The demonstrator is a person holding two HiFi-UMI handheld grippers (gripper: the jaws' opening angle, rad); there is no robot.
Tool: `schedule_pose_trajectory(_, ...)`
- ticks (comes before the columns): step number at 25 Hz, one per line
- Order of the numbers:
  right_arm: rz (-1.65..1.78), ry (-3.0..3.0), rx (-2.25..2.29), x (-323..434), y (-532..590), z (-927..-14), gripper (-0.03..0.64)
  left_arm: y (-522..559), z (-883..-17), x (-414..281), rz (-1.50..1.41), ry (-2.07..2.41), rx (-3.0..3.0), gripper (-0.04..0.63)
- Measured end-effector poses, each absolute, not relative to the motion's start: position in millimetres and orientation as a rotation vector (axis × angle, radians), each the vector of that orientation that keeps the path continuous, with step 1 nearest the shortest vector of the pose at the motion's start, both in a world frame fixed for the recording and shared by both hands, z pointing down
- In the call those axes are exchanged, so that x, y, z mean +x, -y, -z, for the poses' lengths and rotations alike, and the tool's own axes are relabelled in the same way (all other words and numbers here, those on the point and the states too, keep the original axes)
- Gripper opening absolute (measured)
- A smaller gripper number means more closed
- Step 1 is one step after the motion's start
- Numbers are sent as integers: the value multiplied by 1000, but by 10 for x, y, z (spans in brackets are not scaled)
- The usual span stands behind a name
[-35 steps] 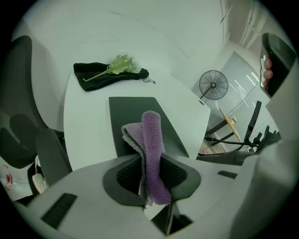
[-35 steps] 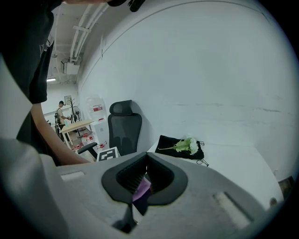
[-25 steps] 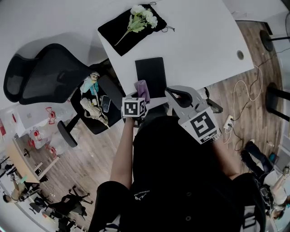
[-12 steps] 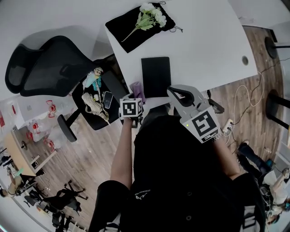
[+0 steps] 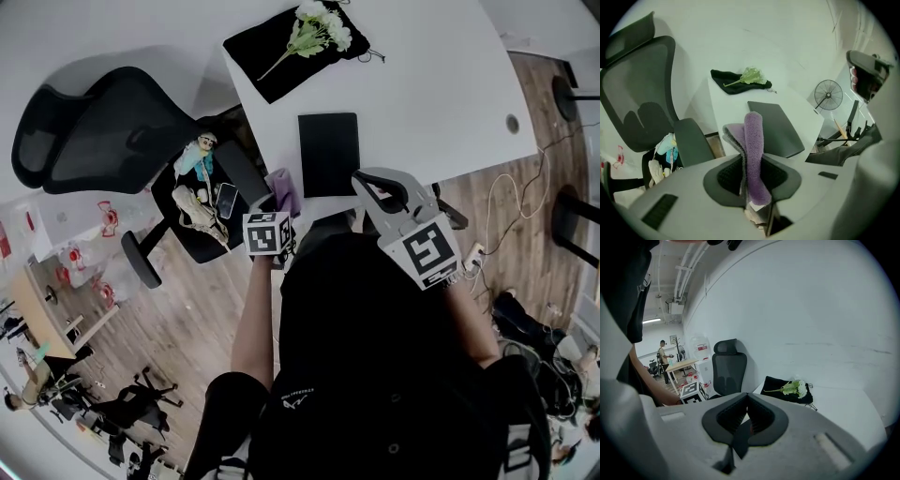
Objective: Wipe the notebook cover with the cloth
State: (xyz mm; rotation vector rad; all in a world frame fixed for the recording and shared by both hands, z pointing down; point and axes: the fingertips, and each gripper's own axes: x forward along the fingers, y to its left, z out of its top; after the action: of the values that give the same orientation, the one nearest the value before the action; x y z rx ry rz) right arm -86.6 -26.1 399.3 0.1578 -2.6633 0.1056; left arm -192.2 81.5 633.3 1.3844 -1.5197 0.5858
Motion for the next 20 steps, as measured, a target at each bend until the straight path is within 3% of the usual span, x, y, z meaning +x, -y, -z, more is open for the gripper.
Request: schedule_pose_trajectory(20,-311,2627,296,-580,325,-4122,5,67,-4623,-1304,-290,1639,1880,87)
